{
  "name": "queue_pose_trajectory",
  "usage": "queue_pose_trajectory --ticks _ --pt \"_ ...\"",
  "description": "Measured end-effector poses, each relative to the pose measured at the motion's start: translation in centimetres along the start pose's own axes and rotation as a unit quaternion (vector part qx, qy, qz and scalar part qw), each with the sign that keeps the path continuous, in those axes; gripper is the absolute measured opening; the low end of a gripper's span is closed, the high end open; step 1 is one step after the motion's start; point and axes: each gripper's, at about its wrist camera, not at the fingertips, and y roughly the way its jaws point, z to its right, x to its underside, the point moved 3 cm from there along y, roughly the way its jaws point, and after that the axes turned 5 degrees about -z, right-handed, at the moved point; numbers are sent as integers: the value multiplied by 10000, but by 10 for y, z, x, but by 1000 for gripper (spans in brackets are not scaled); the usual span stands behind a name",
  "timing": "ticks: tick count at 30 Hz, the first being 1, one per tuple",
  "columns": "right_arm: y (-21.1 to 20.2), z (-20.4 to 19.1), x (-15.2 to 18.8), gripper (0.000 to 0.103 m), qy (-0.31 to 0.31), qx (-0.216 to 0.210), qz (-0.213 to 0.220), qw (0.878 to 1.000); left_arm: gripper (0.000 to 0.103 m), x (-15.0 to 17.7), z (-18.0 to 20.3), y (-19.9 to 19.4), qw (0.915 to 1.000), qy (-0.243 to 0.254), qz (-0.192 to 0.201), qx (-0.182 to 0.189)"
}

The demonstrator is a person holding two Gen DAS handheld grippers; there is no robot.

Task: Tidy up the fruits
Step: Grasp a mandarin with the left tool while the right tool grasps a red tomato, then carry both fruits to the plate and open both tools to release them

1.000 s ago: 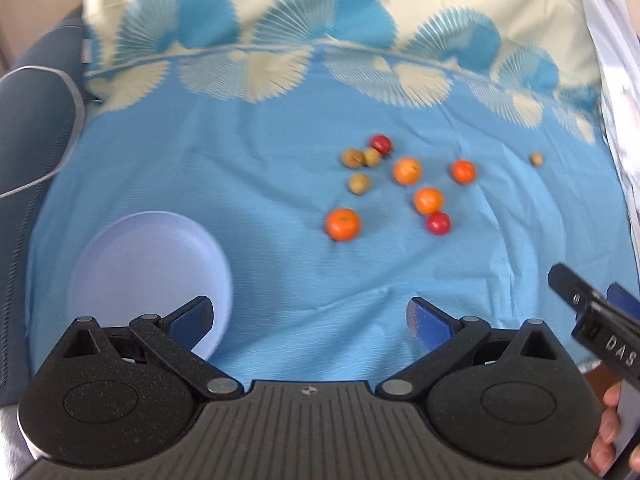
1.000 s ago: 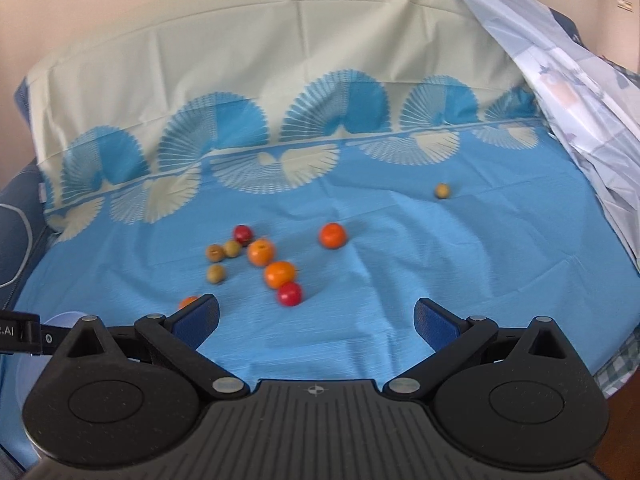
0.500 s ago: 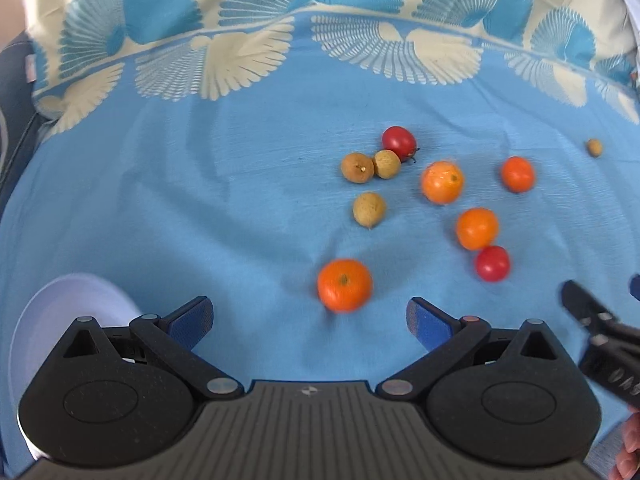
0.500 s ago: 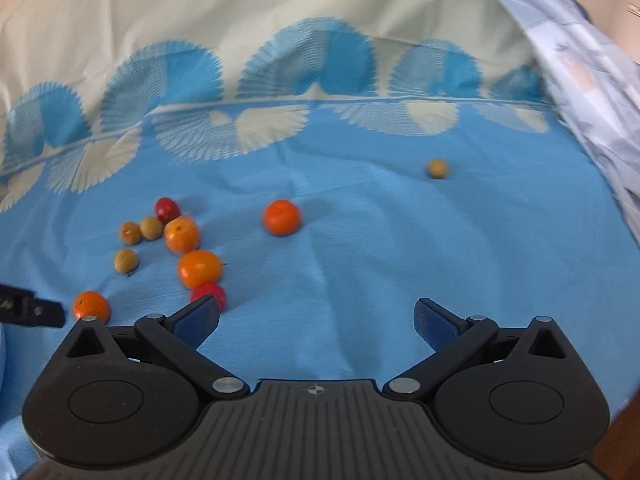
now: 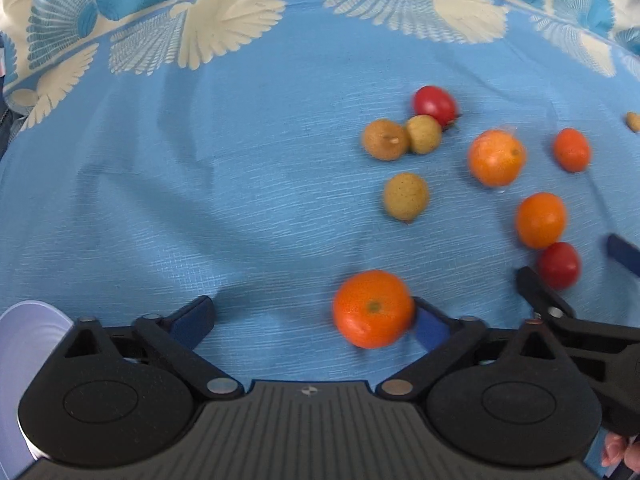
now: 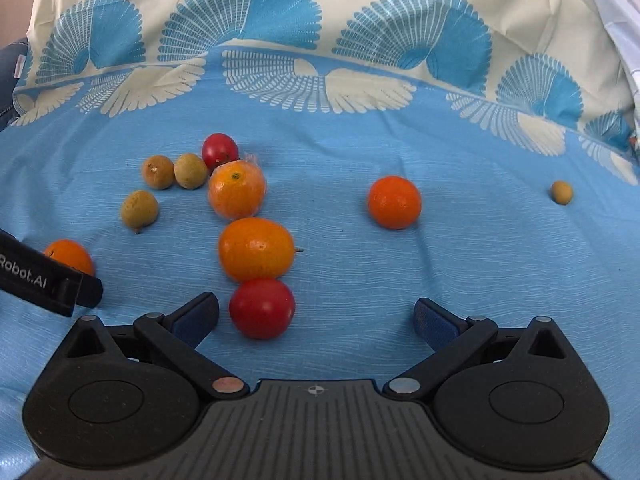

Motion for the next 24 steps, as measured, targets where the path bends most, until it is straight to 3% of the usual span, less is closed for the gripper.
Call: queue_pose_trajectory --ticks 1,2,3,5,10,17,24 --pt "-2 -1 1 90 -38 -80 10 10000 62 2 2 -6 9998 54 55 195" --pt "-4 -3 1 71 -88 -171 32 9998 41 2 6 -12 9996 135 105 203" --pt "-9 -5 0 54 -174 -189 58 9997 41 1 10 -15 9996 210 148 122" --pt "-15 -12 -1 32 -418 -8 113 9991 40 4 11 -23 9993 201 226 238" --pt "-33 -5 -7 32 -51 -59 -44 10000 40 10 6 -47 9991 28 305 303" --pt "-90 5 -3 32 273 51 300 9992 40 35 -17 -112 9972 -258 594 361" --pt "-155 -7 -5 32 328 -73 666 9972 40 78 -65 -176 9942 -721 763 218"
